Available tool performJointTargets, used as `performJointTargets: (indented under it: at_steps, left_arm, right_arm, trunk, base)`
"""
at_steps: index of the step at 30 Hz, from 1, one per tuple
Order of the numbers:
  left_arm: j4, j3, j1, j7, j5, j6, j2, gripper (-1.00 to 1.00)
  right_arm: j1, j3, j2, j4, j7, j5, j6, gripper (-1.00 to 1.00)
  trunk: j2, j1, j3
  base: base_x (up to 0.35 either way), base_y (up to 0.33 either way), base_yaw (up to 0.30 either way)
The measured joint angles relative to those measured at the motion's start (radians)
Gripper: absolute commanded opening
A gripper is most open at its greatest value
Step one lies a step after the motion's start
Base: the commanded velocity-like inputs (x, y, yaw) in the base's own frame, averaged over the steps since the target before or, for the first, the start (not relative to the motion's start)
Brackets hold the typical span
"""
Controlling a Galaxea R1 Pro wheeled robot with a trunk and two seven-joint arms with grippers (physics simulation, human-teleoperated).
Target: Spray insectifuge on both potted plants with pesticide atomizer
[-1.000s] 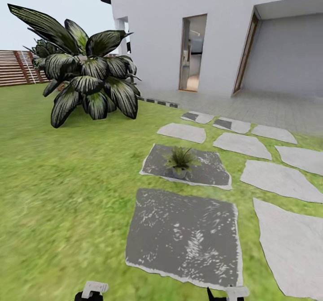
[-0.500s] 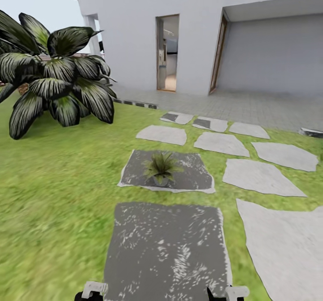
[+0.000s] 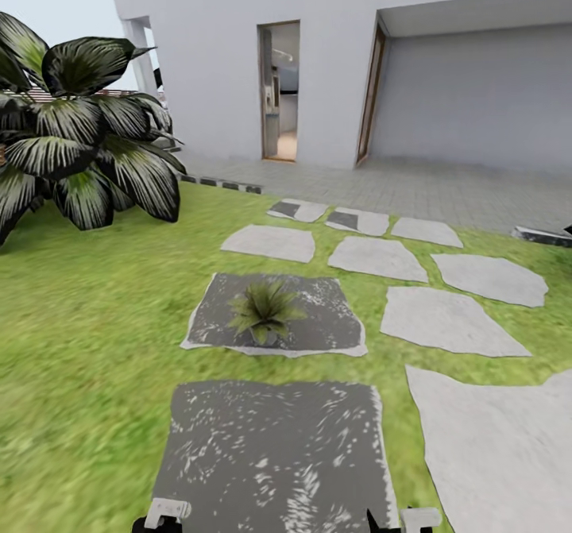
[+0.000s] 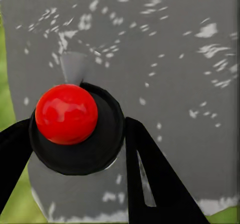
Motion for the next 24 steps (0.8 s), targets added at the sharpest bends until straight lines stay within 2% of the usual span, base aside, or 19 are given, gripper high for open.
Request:
performJointTargets:
  at_steps: [5,24]
  left_arm:
    - [0.000,0.000,0.000,0.000,0.000,0.000,0.001,-1.00]
    - [0.000,0.001,0.003,0.000,0.006,0.000,0.003,-1.00]
  right_arm:
    - [0.000,0.000,0.001,0.000,0.003,-0.002,0.002,1.00]
    - [0.000,-0.003,-0.001,0.001,-0.005,-0.005,0.002,1.00]
  trunk:
    - [0.000,0.000,0.000]
    - [0.000,0.000,0.000]
  base:
    - [0.283,-0.114,0.000]
    - [0.293,0.000,0.000]
